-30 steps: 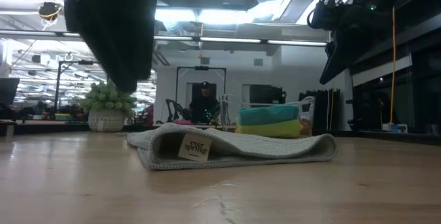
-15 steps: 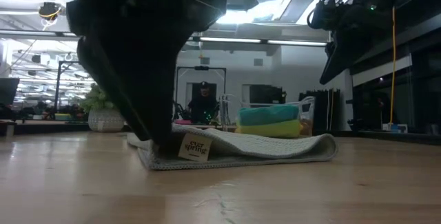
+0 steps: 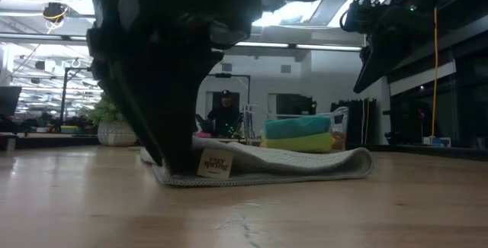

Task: Fold microfiber towels
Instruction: Fold the gray microfiber cloth

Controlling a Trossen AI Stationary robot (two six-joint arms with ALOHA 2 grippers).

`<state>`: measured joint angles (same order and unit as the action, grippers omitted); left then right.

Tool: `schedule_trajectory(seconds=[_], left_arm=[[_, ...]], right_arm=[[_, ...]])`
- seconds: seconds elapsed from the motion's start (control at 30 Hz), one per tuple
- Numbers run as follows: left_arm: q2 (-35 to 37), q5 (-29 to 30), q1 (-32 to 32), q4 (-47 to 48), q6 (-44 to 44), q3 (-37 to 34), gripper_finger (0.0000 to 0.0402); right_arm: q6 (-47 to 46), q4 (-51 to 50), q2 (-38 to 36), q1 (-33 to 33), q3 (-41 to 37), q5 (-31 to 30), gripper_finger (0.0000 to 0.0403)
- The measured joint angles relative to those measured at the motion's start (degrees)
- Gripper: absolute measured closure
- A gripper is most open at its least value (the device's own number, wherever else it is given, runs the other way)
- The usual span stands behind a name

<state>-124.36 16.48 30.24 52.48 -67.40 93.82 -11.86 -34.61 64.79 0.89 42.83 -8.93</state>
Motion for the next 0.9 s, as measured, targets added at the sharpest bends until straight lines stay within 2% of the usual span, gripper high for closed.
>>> schedule_trajectory(seconds=[0.13,0.43,0.57,0.77,0.9], left_arm=[[0.0,-1.0,0.0,1.1,0.0,0.0,0.0286],[0.0,-1.7,0.0,1.1,-0.1,0.0,0.0391],[0.3,-2.6,0.0,1.2,-0.2,0.3,0.0396],[0.4,-2.2,-0.2,9.5,0.0,6.9,0.0399],[0.5,-4.8,-0.7,11.4,0.0,9.3,0.0400]], right_arm=[[0.1,0.0,0.0,0.0,0.0,0.0,0.0170],[0.1,0.0,0.0,0.0,0.0,0.0,0.0170],[0.1,0.0,0.0,0.0,0.0,0.0,0.0170],[0.1,0.0,0.0,0.0,0.0,0.0,0.0170],[0.1,0.0,0.0,0.0,0.0,0.0,0.0170]])
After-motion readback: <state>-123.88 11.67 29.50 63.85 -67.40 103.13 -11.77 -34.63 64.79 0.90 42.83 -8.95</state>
